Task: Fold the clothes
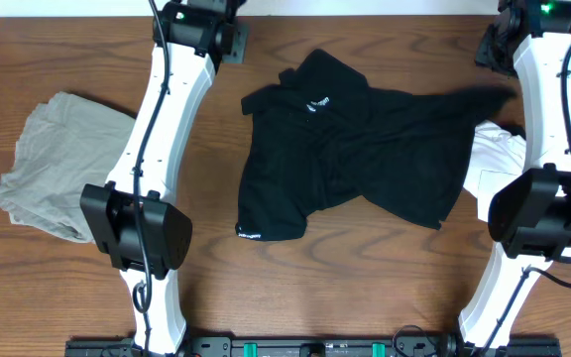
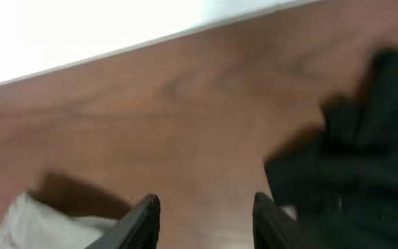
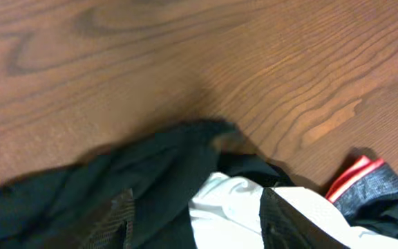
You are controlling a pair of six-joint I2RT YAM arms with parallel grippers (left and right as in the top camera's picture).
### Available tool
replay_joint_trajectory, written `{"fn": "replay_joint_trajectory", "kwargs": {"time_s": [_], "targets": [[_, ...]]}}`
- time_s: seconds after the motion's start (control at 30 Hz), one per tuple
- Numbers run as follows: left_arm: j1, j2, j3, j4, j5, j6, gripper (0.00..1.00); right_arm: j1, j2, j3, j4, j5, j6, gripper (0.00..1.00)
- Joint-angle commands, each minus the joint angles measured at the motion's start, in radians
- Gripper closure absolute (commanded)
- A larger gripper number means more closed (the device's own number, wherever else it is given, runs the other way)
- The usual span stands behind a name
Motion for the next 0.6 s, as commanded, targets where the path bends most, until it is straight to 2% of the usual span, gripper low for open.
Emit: {"fn": "replay_joint_trajectory", "kwargs": {"time_s": [0.0,0.13,0.3,0.47,0.57], "targets": [[-0.016,-0.038,0.014,-0.074,0.1,-0.002,0.56,-0.014,-0.031,0.011,-0.032,0.01,0.0,0.42],[-0.026,-0.038,0.014,-0.149,0.196,-0.002,0.56,-0.017,-0.068,0.011,-0.158,-0.036,0.048,0.46],[-0.027,-0.038,0.003,-0.18,0.32,0.0,0.57,-0.045,-0.091,0.008,-0.365,-0.137,0.027,0.54],[-0.027,-0.038,-0.024,-0.18,0.367,0.003,0.58,-0.103,-0.091,-0.098,-0.374,-0.289,-0.084,0.58],[-0.027,-0.038,-0.031,-0.185,0.367,0.003,0.58,-0.138,-0.091,-0.201,-0.36,-0.321,-0.089,0.57]]}}
